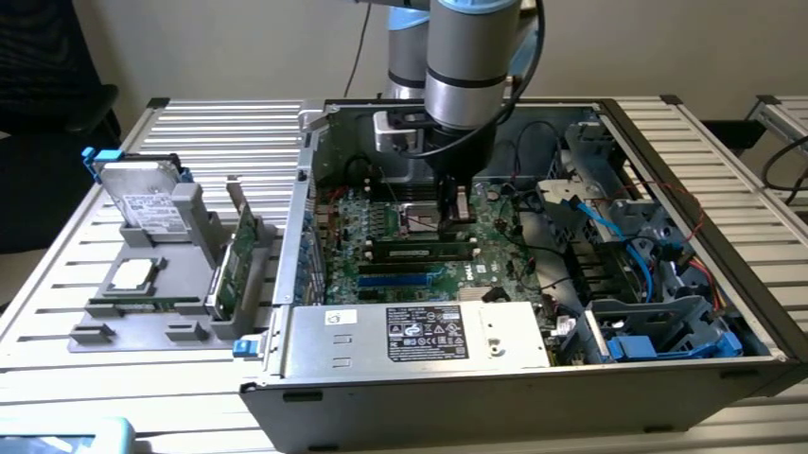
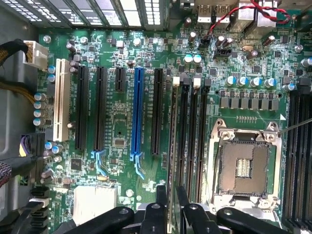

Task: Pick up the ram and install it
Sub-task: 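Insert the ram into the slot, then press down the ram until it locks into place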

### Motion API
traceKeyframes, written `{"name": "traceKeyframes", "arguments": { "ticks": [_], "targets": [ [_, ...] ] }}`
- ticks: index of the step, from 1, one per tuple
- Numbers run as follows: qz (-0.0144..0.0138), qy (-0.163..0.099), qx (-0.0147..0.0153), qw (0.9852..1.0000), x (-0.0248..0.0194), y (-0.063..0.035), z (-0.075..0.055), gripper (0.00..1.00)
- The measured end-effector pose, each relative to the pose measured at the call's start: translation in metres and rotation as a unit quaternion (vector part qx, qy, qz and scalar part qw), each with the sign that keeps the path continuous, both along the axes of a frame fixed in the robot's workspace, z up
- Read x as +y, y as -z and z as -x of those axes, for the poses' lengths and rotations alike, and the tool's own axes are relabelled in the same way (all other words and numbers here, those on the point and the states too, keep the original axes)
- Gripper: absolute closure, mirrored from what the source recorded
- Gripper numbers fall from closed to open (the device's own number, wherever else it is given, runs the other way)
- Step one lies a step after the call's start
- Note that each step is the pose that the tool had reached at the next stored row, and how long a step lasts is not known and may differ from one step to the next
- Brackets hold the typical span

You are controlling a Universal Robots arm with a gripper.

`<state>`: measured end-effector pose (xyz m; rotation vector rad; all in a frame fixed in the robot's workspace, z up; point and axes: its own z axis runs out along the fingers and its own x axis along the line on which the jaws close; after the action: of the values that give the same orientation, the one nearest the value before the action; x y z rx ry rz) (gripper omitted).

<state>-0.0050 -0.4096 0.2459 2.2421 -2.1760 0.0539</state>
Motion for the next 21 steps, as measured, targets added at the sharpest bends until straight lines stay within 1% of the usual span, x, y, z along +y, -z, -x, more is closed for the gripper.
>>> {"name": "traceKeyframes", "arguments": {
  "ticks": [10,11,12,13,14,19,21],
  "targets": [
    [-0.0001,0.0,0.0,1.0,-0.0004,-0.0003,-0.0002,0.78],
    [0.0,0.0,0.0,1.0,-0.0004,-0.0003,-0.0002,0.8],
    [-0.0001,0.0,0.0,1.0,-0.0004,-0.0003,-0.0002,0.8],
    [0.0,0.0,0.0,1.0,-0.0005,-0.0003,-0.0002,0.87],
    [0.0,0.0,0.0,1.0,-0.0005,-0.0003,-0.0002,0.89],
    [0.0,0.001,0.0,1.0,-0.0001,-0.0003,-0.0002,0.89],
    [0.0001,0.006,0.0001,1.0,0.0,-0.0002,-0.0005,0.89]
  ]
}}
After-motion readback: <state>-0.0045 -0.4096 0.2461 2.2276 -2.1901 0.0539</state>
